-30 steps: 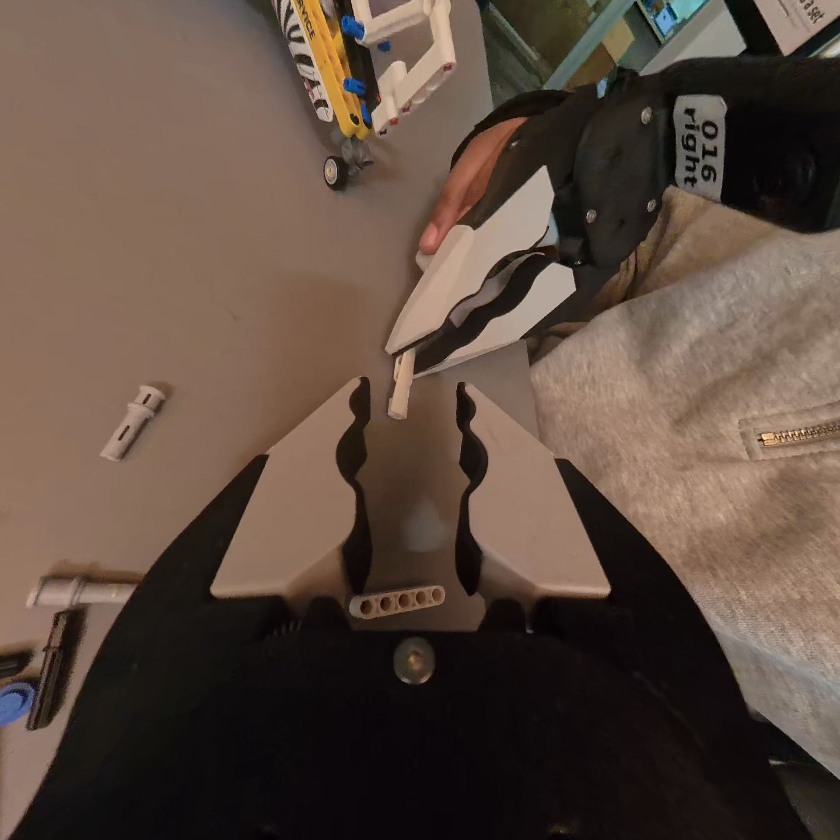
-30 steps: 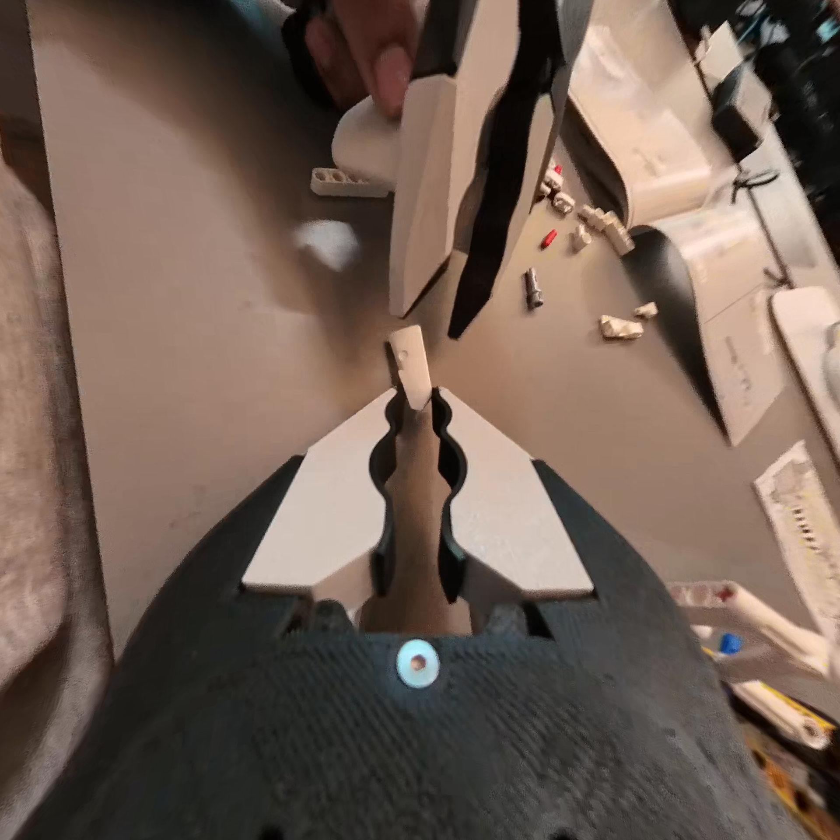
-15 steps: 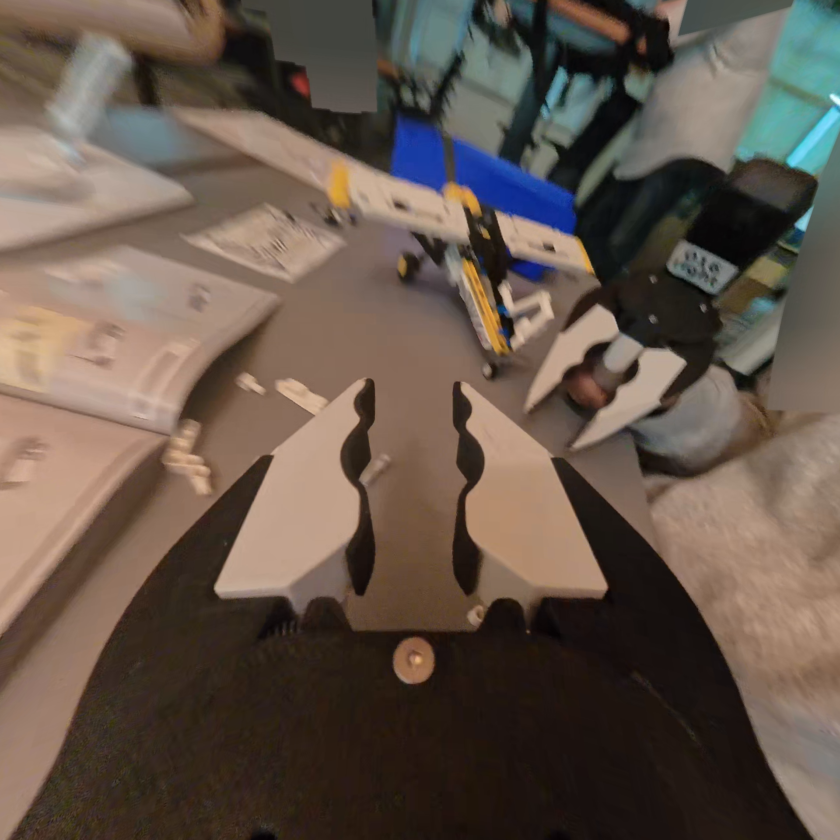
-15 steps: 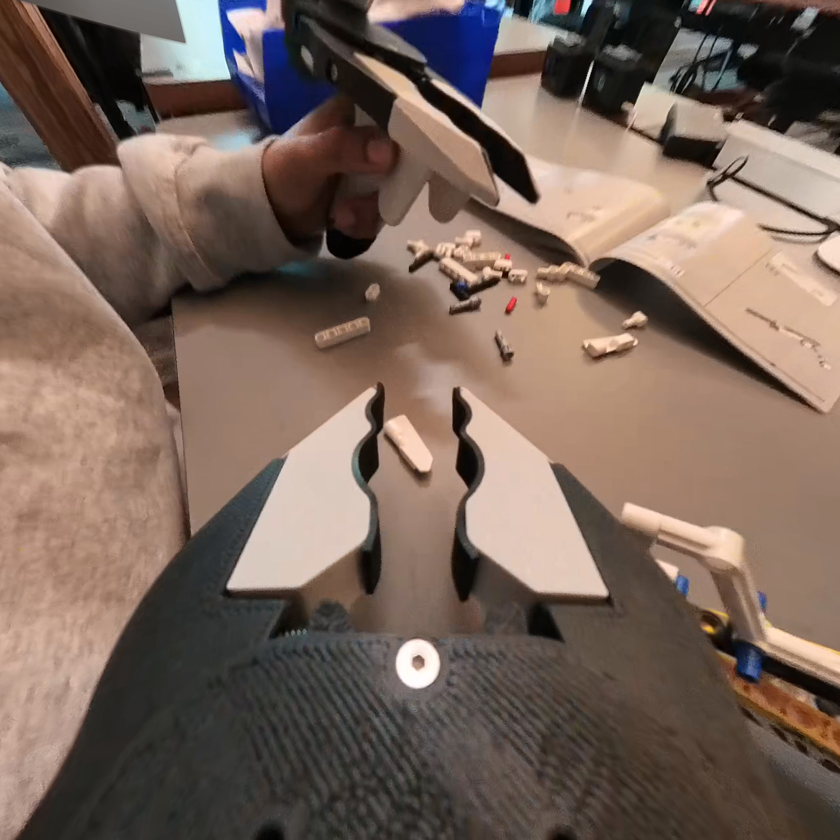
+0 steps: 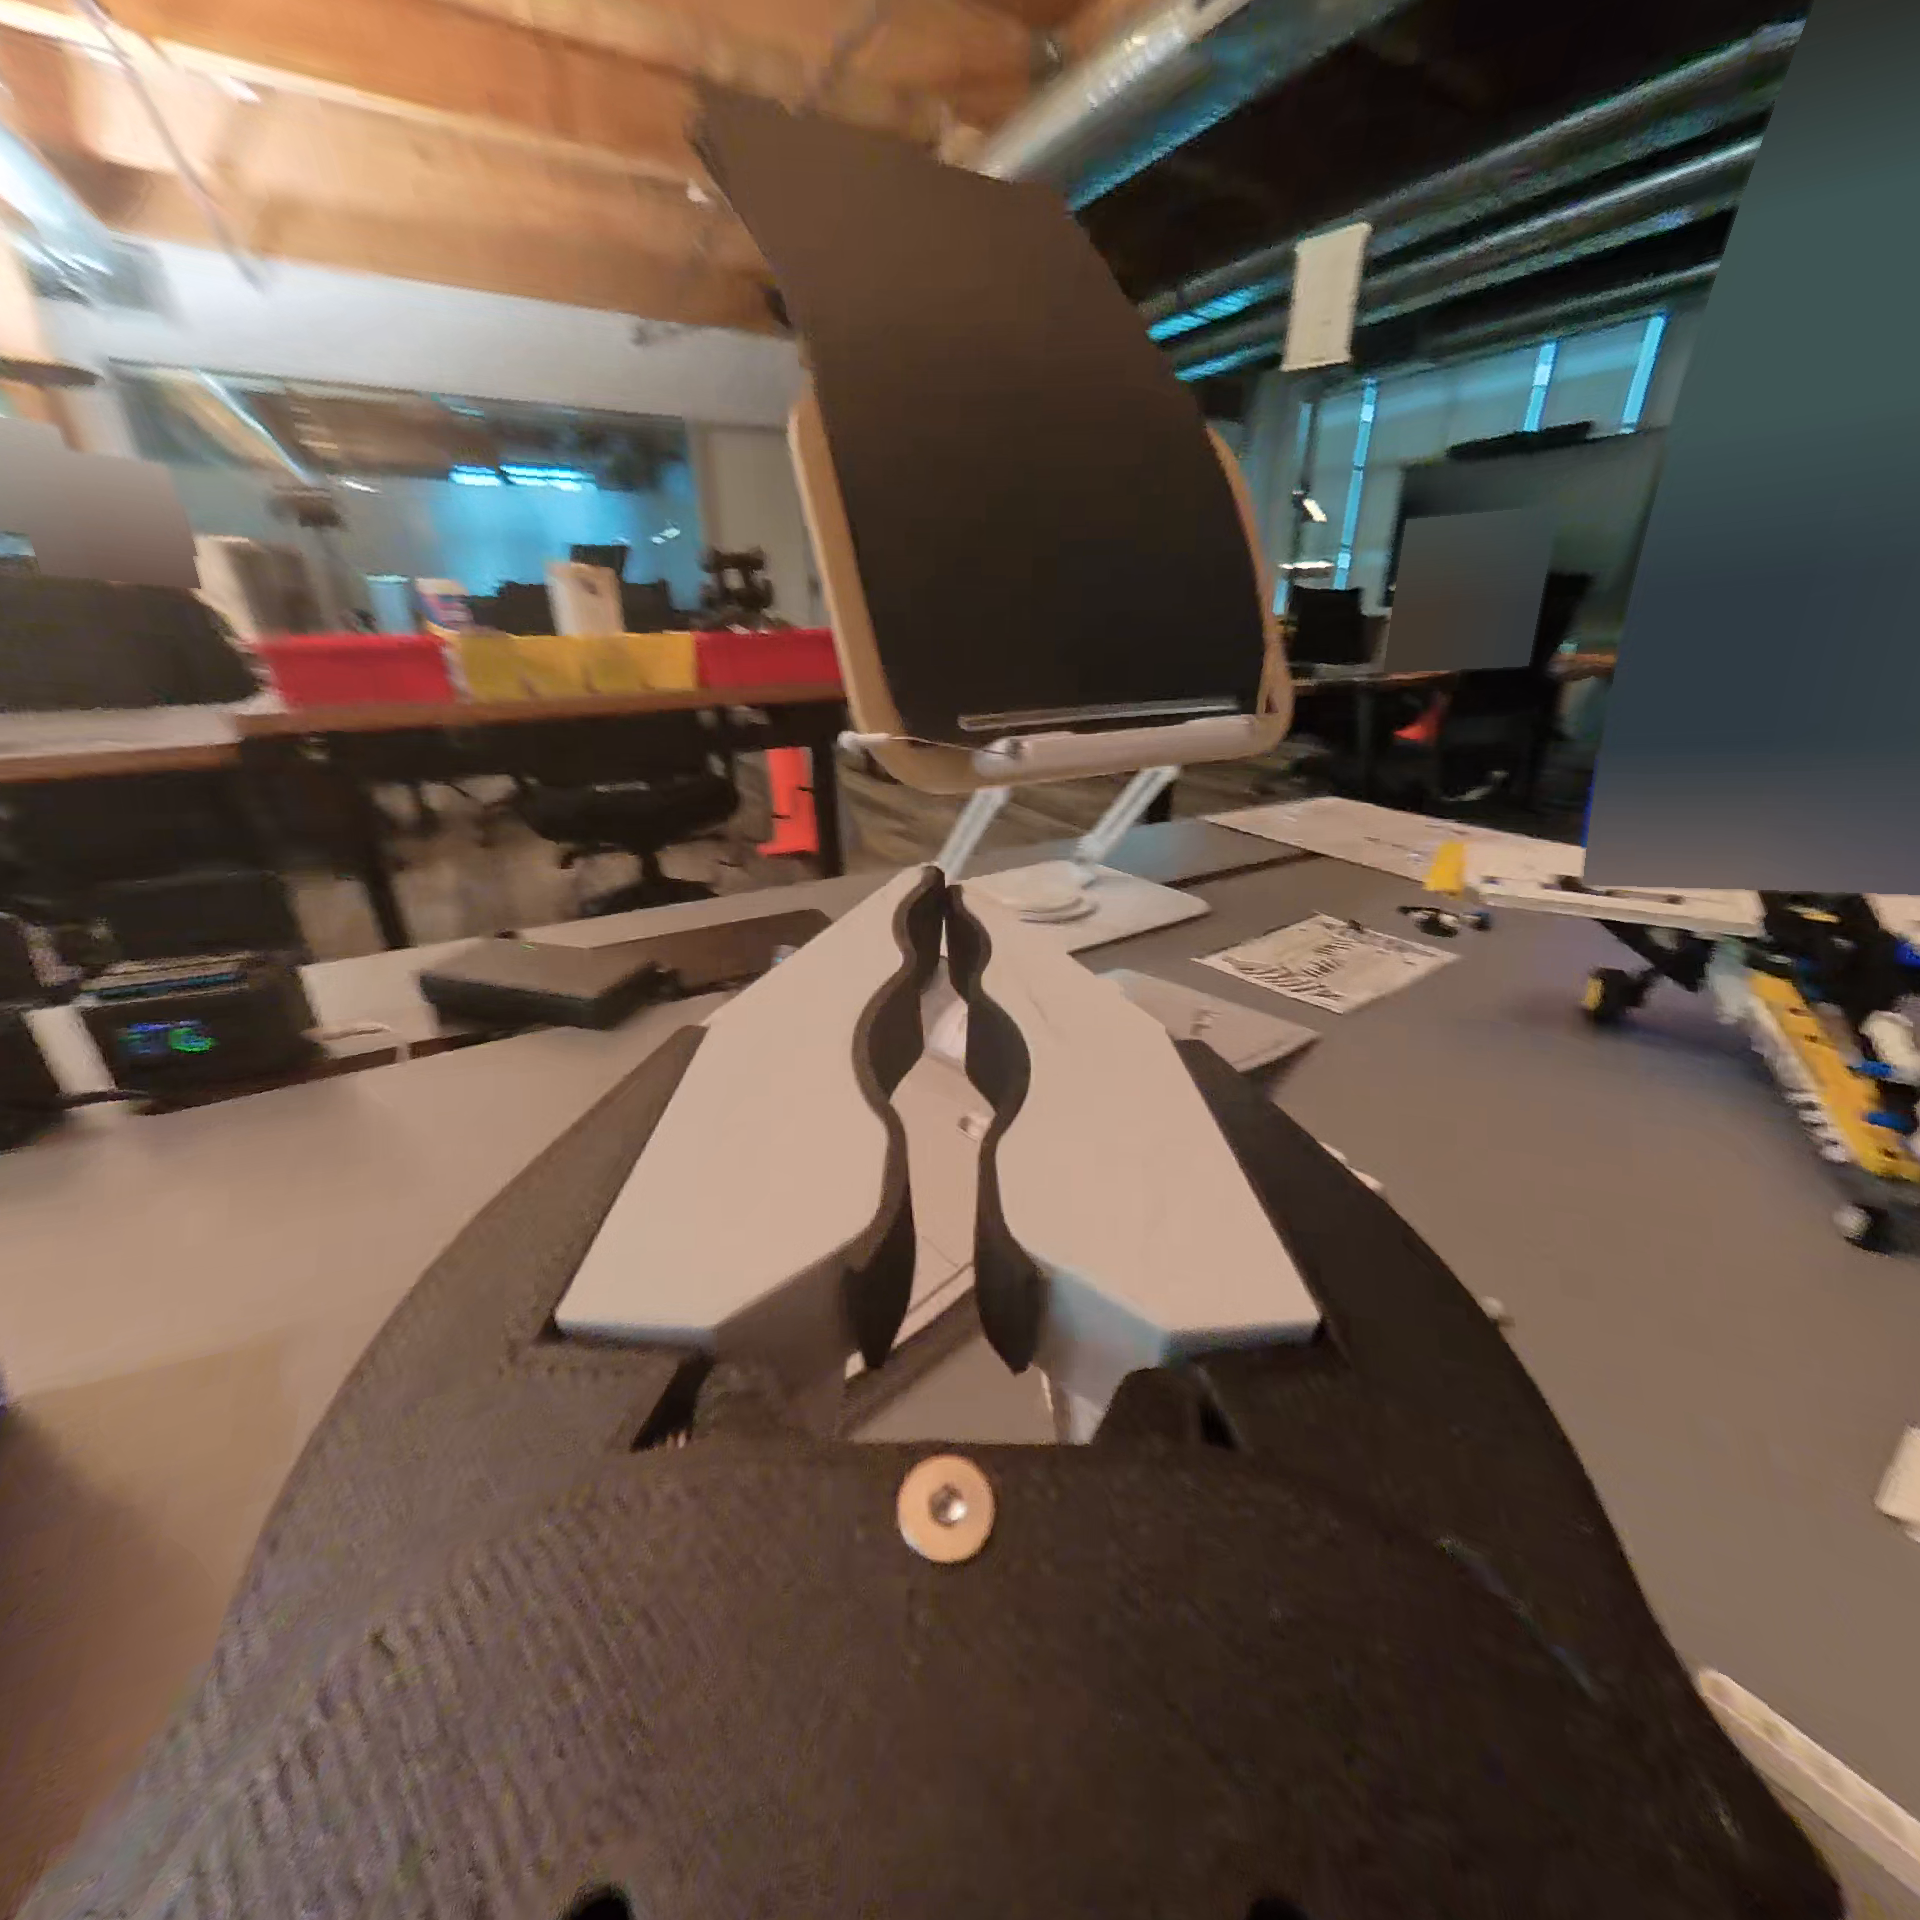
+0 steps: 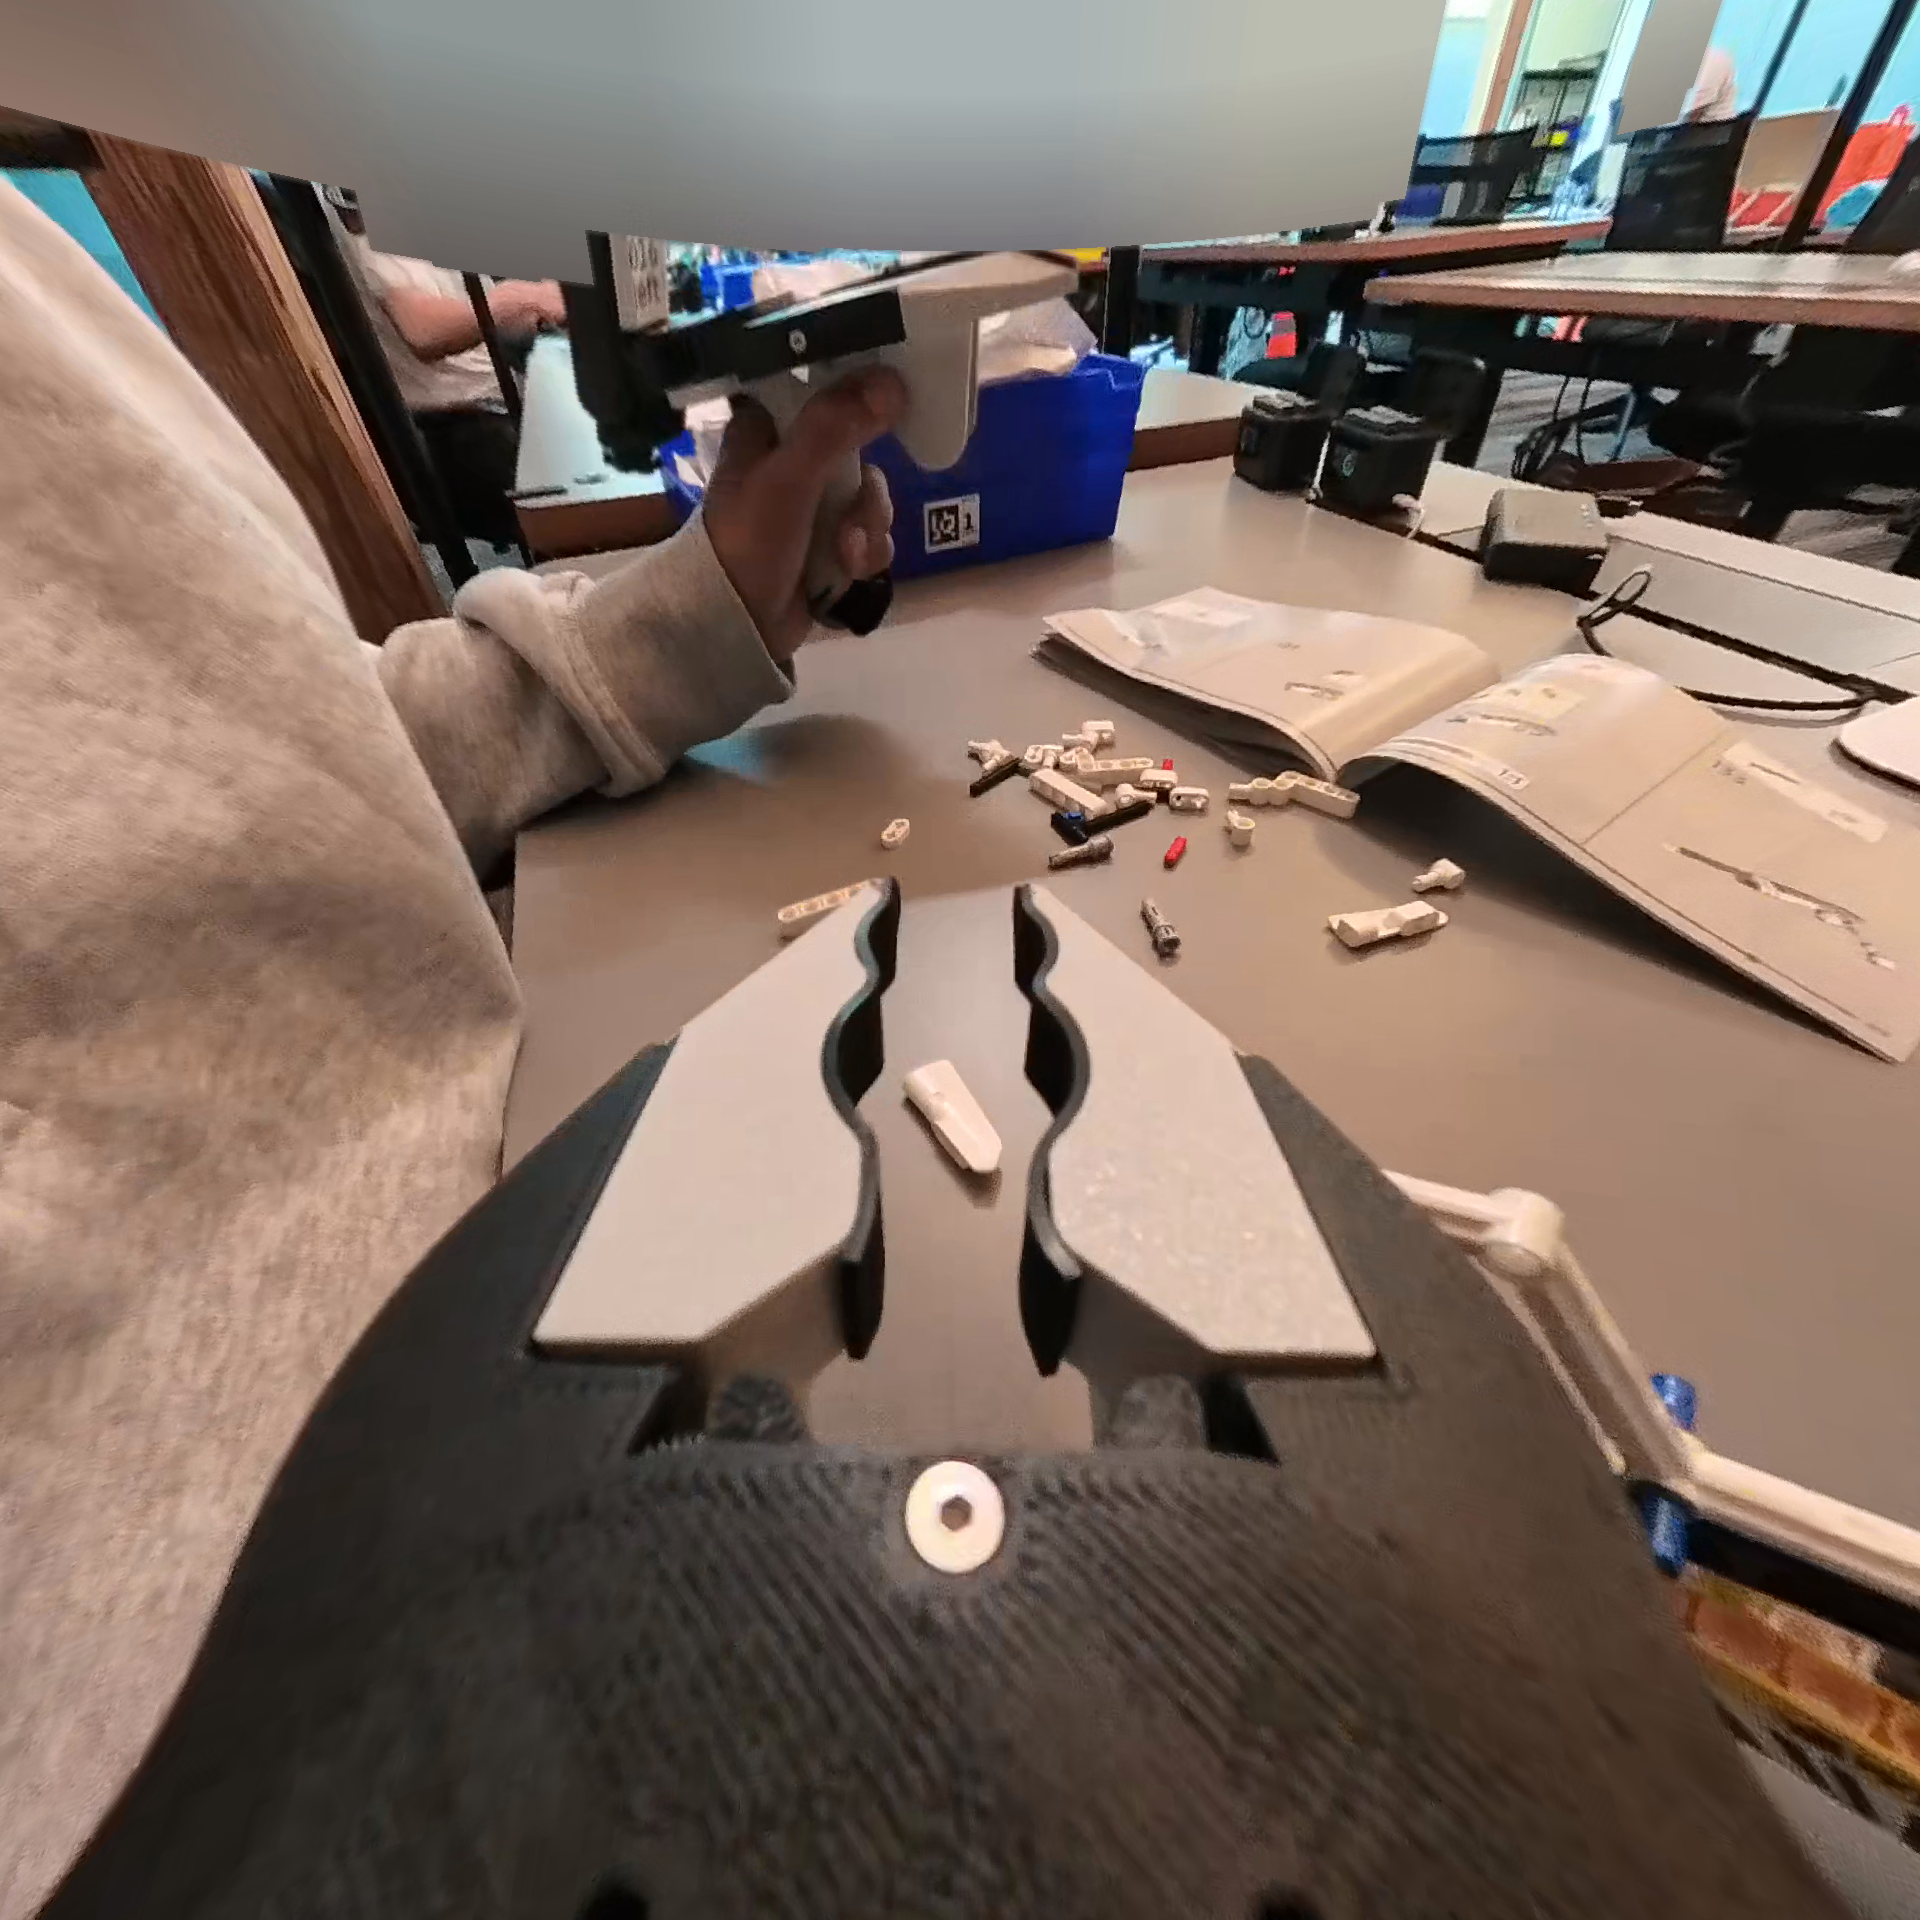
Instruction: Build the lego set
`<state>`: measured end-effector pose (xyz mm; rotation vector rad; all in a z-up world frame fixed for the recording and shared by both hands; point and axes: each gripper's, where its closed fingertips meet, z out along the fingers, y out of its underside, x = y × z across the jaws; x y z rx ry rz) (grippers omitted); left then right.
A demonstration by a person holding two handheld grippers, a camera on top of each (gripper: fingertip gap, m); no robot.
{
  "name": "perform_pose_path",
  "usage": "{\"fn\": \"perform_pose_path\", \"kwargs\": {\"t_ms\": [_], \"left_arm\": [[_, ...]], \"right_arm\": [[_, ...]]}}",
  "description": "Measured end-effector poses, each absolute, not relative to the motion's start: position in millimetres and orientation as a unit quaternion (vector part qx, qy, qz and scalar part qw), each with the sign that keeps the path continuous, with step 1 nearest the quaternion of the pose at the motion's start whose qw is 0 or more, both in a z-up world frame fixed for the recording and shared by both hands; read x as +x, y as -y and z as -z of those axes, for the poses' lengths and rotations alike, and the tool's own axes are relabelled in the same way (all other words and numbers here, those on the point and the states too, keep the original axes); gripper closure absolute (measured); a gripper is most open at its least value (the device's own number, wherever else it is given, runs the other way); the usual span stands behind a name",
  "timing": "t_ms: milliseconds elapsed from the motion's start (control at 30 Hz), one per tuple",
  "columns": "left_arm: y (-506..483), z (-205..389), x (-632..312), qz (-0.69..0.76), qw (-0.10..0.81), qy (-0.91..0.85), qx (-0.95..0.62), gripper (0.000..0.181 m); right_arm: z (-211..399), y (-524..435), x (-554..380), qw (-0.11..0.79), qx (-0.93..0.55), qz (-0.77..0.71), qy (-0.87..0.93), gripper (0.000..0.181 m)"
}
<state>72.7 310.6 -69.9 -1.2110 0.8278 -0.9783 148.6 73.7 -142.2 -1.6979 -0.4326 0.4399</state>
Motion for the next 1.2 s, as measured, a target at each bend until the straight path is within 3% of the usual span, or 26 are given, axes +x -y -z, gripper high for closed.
{"fn": "perform_pose_path", "kwargs": {"t_ms": [267, 433, 1200], "left_arm": [[-327.3, 79.6, 74.4, 0.321, 0.682, -0.352, -0.555, 0.181], [-325.9, 93.8, 85.9, 0.303, 0.663, -0.381, -0.569, 0.181], [-323.1, 95.0, 84.8, 0.359, 0.640, -0.357, -0.578, 0.181]], "right_arm": [[150.9, -76.7, 141.9, 0.602, -0.752, -0.167, 0.210, 0.159], [154.9, -78.9, 139.1, 0.594, -0.759, -0.154, 0.218, 0.161], [164.0, -87.1, 135.3, 0.585, -0.765, -0.134, 0.232, 0.163]]}}
